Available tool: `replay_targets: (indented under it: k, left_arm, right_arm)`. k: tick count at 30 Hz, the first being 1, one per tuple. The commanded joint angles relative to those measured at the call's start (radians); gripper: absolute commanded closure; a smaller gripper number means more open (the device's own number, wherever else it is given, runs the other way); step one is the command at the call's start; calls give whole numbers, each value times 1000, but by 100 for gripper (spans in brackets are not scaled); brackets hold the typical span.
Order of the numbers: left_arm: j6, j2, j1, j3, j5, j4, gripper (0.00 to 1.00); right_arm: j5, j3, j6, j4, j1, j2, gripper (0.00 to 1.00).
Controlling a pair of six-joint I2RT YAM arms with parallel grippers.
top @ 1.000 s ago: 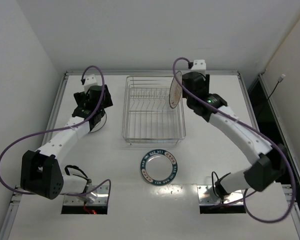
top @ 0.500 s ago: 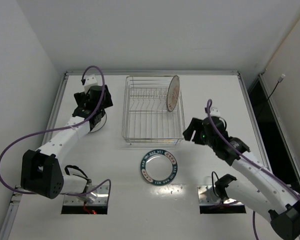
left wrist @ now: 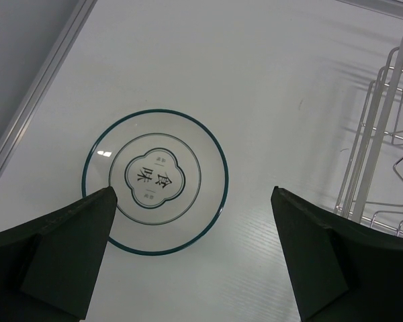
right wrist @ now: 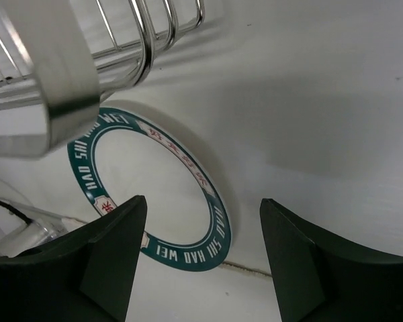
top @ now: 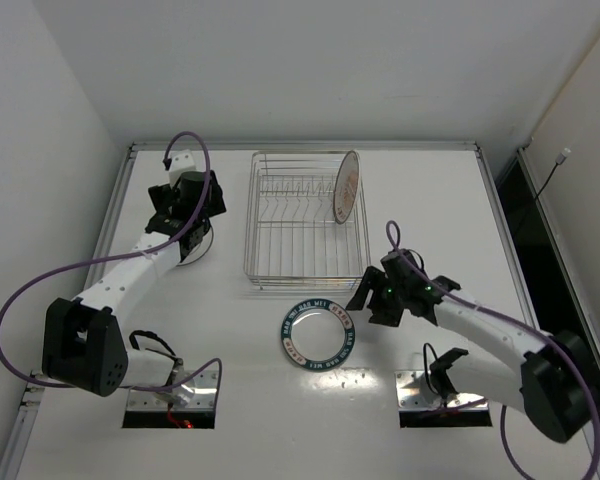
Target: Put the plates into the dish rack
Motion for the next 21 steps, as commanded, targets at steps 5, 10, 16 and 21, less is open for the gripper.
replay_targets:
  k: [5,10,16,21]
  left_arm:
    - [-10,-10,-9,14,-15,13,0]
    - [-19,-1,-9,14,3,13,0]
    - [-29,-1,-9,14,12,13,0]
    - [-29,-10,-9,14,3,4,0]
  right_arm:
    - [-80,70,-36,34,15,191,35]
    - [-101,8,14,134,67,242,41]
    - [-137,103,-36,100,138,369,61]
    - [-137,142,-70,37,168,382,75]
